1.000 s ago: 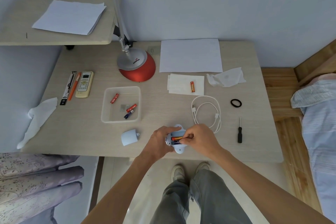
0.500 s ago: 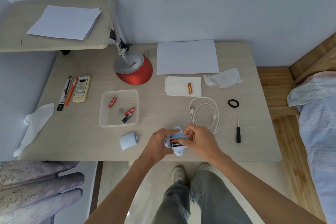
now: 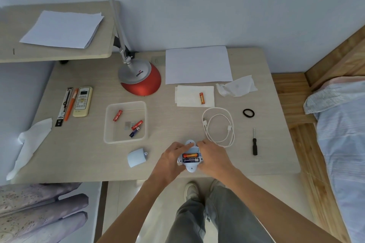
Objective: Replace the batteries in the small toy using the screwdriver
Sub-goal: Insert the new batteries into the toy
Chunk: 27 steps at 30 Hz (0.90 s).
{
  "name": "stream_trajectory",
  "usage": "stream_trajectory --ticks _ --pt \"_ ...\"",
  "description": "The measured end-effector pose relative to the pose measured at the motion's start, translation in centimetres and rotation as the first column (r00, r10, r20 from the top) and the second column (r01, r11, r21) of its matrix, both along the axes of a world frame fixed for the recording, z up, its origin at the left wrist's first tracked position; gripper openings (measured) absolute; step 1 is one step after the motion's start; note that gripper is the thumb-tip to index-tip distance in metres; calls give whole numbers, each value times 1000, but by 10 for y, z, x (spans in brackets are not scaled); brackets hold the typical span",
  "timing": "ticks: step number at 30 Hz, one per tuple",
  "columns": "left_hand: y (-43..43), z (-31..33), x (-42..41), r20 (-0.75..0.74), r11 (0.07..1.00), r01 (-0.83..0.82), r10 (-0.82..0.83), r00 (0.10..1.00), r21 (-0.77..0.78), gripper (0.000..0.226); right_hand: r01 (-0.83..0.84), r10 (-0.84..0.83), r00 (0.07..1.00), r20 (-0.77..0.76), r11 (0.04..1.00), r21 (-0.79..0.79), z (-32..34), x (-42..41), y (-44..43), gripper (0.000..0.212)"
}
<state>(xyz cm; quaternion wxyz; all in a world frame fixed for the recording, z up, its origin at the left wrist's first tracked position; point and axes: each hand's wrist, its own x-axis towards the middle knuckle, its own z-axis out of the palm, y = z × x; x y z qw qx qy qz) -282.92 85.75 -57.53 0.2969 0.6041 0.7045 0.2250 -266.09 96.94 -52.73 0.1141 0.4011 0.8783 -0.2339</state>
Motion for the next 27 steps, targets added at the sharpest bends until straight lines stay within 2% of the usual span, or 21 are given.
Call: stream_trajectory --ticks 6,11,18,27 --pt "-5 23 -9 -41 998 39 -41 998 -56 85 12 -12 1000 -2 1000 -15 1 -1 0 46" --pt "0 58 -28 -190 997 -41 29 981 -61 70 4 -4 1000 1 1000 -19 2 -2 1 48" --pt "45 95 -37 -555 1000 9 -11 832 -8 58 26 -26 1000 -5 1000 -16 2 -1 -2 53" --pt "157 86 -44 -659 986 87 -159 735 -141 49 102 -106 994 -37 991 -82 -1 7 -10 60"
